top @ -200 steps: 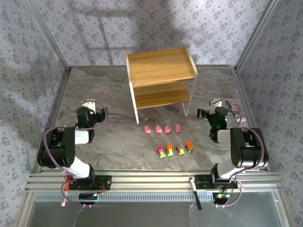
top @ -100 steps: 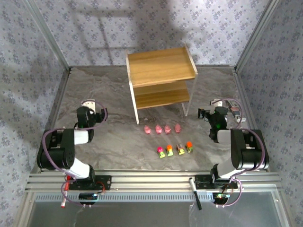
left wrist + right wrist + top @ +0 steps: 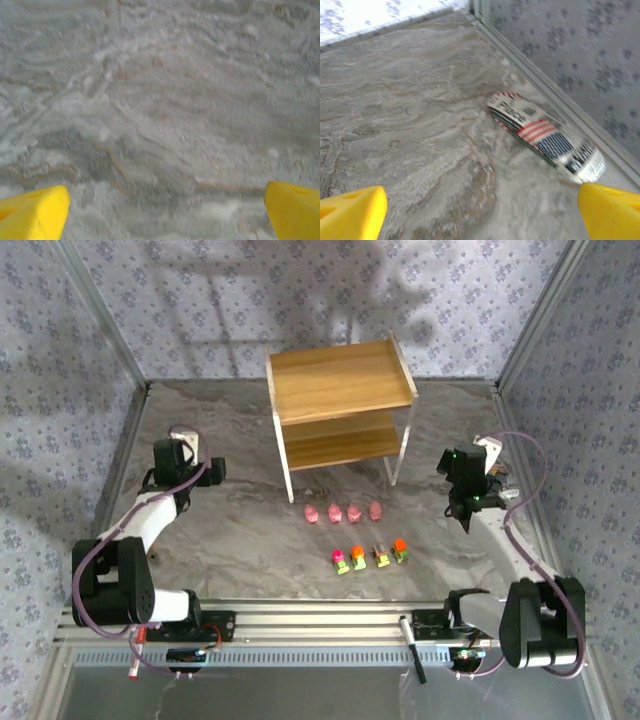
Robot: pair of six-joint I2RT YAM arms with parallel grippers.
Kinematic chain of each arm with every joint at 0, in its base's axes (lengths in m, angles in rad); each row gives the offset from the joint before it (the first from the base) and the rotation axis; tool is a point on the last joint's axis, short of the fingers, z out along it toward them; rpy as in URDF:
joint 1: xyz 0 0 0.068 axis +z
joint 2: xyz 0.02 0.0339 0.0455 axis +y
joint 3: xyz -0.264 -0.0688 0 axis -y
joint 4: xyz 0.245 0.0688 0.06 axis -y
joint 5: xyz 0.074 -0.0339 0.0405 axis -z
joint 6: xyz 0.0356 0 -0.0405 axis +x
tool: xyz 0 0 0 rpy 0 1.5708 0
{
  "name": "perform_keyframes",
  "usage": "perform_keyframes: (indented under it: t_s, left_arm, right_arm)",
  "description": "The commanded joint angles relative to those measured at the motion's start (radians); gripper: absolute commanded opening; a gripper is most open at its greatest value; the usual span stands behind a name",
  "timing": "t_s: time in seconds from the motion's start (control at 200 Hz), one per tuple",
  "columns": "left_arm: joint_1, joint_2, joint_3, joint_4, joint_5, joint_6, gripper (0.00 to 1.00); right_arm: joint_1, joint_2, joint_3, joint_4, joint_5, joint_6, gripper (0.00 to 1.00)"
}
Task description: Place and organize the plastic toys onto the shelf
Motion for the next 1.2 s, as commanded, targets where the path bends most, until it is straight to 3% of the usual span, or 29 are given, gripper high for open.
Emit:
perform_keyframes:
  t_s: [0.0, 0.105, 0.245, 0.44, 0.575, 0.735, 0.944, 1.194]
  left_arm:
    - [0.003, -0.052, 0.05, -0.222, 0.05, 0.005, 0.99]
    - [0.0, -0.077, 0.086, -0.323, 0.057, -0.001, 1.0]
    - [-0.01, -0.106, 0.135, -0.465, 0.116, 0.07, 1.0]
    - [-0.02, -0.192, 0.079, -0.569, 0.37, 0.263, 0.96]
    - [-0.061, -0.25, 0.044, -0.589, 0.429, 0.3, 0.96]
    - [-0.123, -0.273, 0.016, -0.572, 0.42, 0.306, 0.94]
    - [-0.17, -0.257, -0.03, -0.528, 0.383, 0.31, 0.93]
    - [-0.207, -0.246, -0.048, -0.51, 0.364, 0.3, 0.93]
  right_arm:
    - [0.028, -0.08, 0.07, -0.351, 0.105, 0.196, 1.0]
    - [0.093, -0.184, 0.083, -0.483, 0.122, 0.277, 1.0]
    - [0.279, -0.315, 0.085, -0.654, 0.17, 0.408, 1.0]
    - [0.54, -0.334, 0.139, -0.831, 0.259, 0.496, 1.0]
    - [0.734, -0.332, 0.115, -0.835, 0.265, 0.574, 0.94]
    - [0.962, -0.287, 0.125, -0.872, 0.335, 0.607, 0.94]
    - [1.152, -0.247, 0.128, -0.925, 0.391, 0.661, 0.91]
    - [1.243, -0.241, 0.08, -0.969, 0.415, 0.751, 0.87]
